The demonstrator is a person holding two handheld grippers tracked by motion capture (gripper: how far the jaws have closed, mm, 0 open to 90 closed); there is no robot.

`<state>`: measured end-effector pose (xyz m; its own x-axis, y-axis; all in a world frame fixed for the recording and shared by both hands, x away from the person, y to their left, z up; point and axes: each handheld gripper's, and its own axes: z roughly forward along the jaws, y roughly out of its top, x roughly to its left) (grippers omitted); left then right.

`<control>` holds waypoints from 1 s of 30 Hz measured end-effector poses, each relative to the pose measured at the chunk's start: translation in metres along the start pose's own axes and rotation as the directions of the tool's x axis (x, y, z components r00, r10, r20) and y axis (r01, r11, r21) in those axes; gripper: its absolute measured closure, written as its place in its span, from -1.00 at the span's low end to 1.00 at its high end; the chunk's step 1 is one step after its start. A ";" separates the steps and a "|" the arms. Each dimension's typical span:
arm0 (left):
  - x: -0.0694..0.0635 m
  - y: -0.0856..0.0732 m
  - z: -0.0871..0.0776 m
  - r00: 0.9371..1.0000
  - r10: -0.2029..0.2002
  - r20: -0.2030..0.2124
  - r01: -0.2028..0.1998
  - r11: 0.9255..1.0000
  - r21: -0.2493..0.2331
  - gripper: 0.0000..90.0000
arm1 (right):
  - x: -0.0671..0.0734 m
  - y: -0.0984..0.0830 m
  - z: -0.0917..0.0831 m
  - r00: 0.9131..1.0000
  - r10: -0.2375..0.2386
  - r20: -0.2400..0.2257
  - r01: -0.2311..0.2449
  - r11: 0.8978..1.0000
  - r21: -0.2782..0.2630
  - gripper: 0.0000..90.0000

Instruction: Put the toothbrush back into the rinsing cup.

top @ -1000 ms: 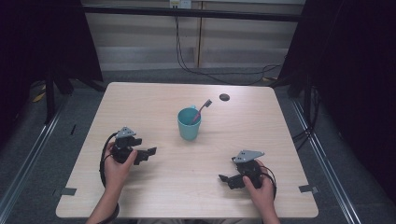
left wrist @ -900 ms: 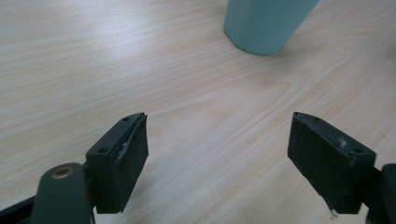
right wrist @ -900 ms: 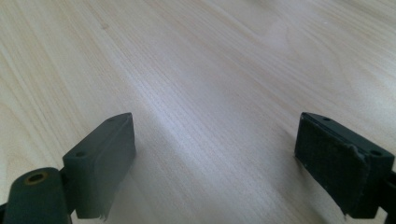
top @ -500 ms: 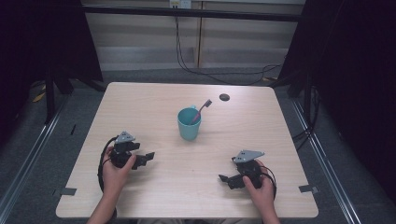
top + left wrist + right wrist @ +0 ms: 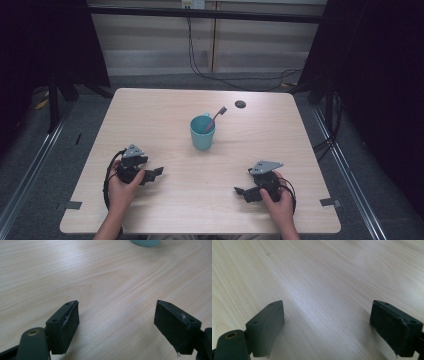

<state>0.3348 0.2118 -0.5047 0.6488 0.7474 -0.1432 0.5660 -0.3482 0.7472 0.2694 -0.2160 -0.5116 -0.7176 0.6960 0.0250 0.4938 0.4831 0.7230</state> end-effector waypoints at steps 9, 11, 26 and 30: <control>0.000 -0.004 0.000 1.000 0.025 -0.009 -0.025 1.000 0.010 -0.55 | 0.000 0.000 0.000 1.000 0.000 0.000 0.000 1.000 0.000 -0.74; 0.000 -0.005 0.000 0.999 0.032 -0.012 -0.032 0.999 0.012 -0.55 | 0.000 0.000 0.000 1.000 0.000 0.000 0.000 1.000 0.000 -0.74; -0.005 -0.005 0.003 0.990 0.133 -0.038 -0.131 0.990 0.051 -0.65 | 0.000 0.000 0.000 1.000 0.000 0.000 0.000 1.000 0.000 -0.74; -0.005 -0.005 0.003 0.990 0.134 -0.037 -0.132 0.990 0.051 -0.66 | 0.000 0.000 0.000 1.000 0.000 0.000 0.000 1.000 0.000 -0.74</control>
<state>0.3304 0.2079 -0.5098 0.6991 0.7148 -0.0177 0.5011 -0.4721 0.7253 0.2694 -0.2160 -0.5116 -0.7175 0.6961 0.0249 0.4938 0.4832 0.7230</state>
